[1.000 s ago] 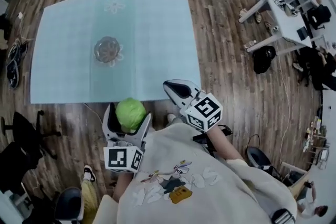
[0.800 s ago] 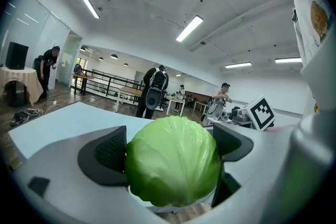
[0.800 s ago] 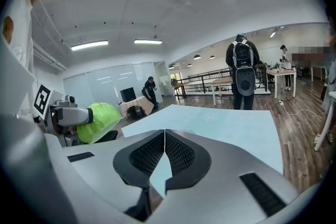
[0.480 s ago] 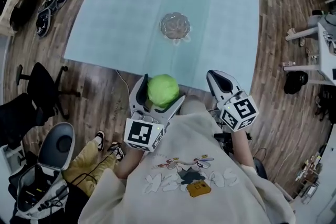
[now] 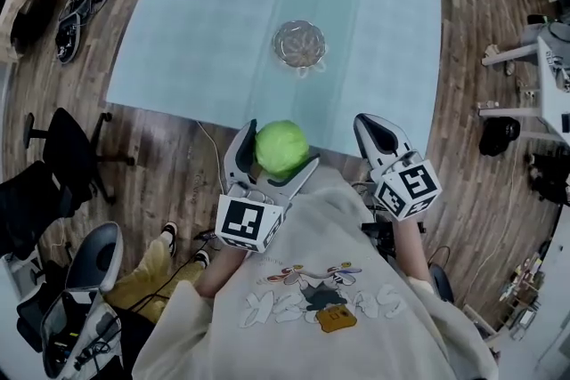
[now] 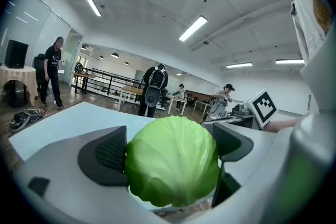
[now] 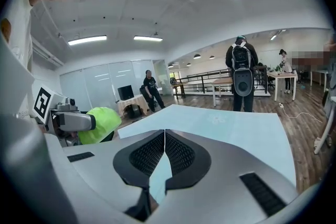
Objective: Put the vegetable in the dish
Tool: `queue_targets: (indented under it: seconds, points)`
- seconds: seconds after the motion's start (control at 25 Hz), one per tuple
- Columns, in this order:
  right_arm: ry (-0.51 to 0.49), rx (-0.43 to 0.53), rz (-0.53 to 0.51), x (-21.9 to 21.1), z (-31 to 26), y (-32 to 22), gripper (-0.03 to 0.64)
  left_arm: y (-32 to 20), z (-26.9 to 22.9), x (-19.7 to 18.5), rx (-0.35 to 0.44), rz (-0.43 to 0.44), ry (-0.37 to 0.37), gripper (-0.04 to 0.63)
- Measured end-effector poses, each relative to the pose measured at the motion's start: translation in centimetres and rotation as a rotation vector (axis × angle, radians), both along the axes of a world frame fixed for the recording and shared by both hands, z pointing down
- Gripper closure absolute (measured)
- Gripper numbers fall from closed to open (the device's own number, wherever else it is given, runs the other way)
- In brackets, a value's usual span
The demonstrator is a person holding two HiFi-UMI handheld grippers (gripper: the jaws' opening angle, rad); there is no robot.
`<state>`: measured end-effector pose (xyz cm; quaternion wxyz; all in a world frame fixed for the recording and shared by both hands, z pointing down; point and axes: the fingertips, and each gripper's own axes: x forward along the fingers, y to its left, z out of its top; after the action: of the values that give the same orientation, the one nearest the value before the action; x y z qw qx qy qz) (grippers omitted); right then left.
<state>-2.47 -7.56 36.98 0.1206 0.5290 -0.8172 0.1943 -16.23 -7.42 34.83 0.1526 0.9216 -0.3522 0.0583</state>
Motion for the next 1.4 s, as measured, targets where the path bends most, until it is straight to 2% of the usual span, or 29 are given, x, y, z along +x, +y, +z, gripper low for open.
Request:
queue_targets:
  seconds: [0.28, 0.48, 0.76, 1.08, 1.4]
  points:
    - [-0.018, 0.005, 0.005, 1.6, 0.6, -1.8, 0.594, -1.9, 0.8, 2.6, -0.007, 0.023, -0.016, 0.072]
    - [-0.051, -0.031, 0.000, 2.8, 1.6, -3.8, 0.594, -4.5, 2.5, 4.5, -0.107, 0.040, 0.016, 0.072]
    - [-0.074, -0.092, -0.002, 4.0, 5.0, -9.5, 0.594, -11.3, 6.6, 5.9, -0.113, 0.010, -0.065, 0.072]
    - [-0.082, -0.171, -0.007, 5.4, 7.3, -11.0, 0.594, -14.2, 10.4, 8.0, -0.142, 0.011, -0.129, 0.072]
    - [-0.100, -0.255, 0.007, 6.6, 11.8, -14.2, 0.594, -19.9, 15.5, 10.2, -0.105, 0.037, -0.218, 0.072]
